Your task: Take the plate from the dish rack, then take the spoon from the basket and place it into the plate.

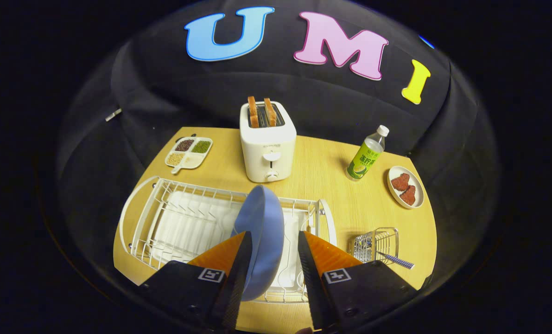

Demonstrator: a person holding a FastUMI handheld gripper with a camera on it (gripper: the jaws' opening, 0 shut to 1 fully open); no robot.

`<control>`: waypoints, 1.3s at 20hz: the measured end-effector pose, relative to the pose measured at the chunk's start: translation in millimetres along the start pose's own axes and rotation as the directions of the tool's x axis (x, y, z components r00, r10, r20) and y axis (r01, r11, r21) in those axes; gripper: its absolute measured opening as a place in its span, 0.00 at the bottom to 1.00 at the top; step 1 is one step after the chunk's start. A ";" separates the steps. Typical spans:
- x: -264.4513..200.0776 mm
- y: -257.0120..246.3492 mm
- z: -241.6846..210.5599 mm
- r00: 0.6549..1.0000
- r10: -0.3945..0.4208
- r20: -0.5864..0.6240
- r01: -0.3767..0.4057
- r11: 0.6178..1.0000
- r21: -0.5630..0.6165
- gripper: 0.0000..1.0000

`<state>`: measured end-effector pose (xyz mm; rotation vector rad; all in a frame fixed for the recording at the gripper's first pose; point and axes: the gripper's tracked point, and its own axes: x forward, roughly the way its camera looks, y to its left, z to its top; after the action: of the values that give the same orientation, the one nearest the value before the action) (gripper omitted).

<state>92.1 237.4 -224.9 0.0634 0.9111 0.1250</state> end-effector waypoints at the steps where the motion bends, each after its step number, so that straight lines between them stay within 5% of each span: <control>1: 5.6 0.9 -7.3 0.999 -0.019 -0.027 0.019 1.000 0.003 0.58; 4: 16.3 1.5 -22.0 0.993 -0.068 -0.094 0.067 0.998 -0.016 0.39; 16: 0.6 -11.7 18.7 0.990 -0.138 -0.004 0.138 0.990 -0.041 0.27; 26: -68.7 -25.7 31.2 0.981 0.120 0.153 -0.128 0.991 0.048 0.27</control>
<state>77.2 202.5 -154.7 0.1814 0.7603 0.2072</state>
